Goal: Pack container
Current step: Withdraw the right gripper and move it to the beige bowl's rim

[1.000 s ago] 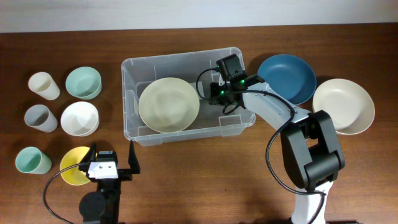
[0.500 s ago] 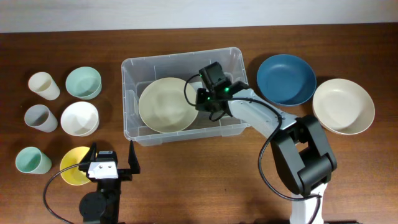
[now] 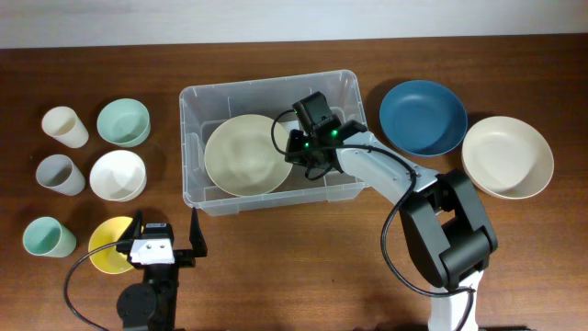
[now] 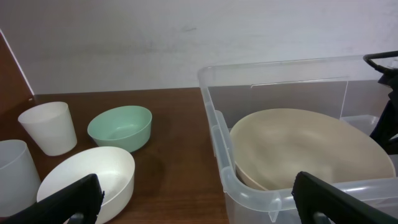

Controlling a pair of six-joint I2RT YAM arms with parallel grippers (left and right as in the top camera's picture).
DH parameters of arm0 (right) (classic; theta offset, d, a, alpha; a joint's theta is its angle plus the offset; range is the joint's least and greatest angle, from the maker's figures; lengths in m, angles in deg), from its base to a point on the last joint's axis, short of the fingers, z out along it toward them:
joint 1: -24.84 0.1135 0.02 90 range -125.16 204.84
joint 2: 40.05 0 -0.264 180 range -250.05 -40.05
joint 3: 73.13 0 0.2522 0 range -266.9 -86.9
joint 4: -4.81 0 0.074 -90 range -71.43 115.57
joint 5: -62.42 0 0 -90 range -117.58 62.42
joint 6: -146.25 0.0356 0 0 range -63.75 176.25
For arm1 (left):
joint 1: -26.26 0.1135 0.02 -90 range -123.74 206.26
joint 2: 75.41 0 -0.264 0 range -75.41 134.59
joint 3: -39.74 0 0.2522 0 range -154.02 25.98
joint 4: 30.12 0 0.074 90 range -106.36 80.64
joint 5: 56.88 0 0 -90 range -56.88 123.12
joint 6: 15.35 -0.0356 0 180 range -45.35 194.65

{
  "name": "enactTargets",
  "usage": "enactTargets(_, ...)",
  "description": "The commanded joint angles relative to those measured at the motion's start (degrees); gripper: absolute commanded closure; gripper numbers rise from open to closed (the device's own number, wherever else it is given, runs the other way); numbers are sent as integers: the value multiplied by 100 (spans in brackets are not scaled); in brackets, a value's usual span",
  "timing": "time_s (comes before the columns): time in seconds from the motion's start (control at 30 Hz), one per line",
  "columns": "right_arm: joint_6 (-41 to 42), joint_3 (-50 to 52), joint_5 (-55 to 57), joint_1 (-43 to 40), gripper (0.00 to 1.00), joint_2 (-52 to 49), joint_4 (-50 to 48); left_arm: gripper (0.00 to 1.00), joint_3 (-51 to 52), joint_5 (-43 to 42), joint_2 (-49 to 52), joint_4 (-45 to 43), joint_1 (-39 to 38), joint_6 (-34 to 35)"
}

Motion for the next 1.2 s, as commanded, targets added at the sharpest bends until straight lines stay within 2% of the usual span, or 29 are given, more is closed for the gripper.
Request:
enactTargets(0.0, 109, -48, -361, 26, 96, 216, -114, 1, 33, -63, -33, 4, 24, -48)
enactTargets(0.43, 243, -48, -378, 24, 96, 216, -435, 1, 33, -63, -33, 4, 24, -48)
enactTargets(0.6, -321, -48, -9, 24, 94, 245, -417, 1, 33, -63, -33, 4, 24, -46)
enactTargets(0.77, -903, -212, 697, 4, 81, 560, -205, 1, 33, -66, -33, 4, 24, -48)
enactTargets(0.83, -1377, -686, 1073, -57, 58, 835, 221, 0, 33, -63, -33, 4, 24, -46)
enactTargets(0.93, -1812, -1488, 1222, -243, 42, 1093, 881, 1, 33, -63, -33, 4, 24, -46)
enactTargets(1.03, -1873, -2168, 1394, -527, 35, 1261, 1467, 1, 33, -63, -33, 4, 24, -48)
enactTargets(1.17, -1104, -3139, 2218, -1429, 27, 1458, 2769, 1, 33, -66, -33, 4, 24, -46)
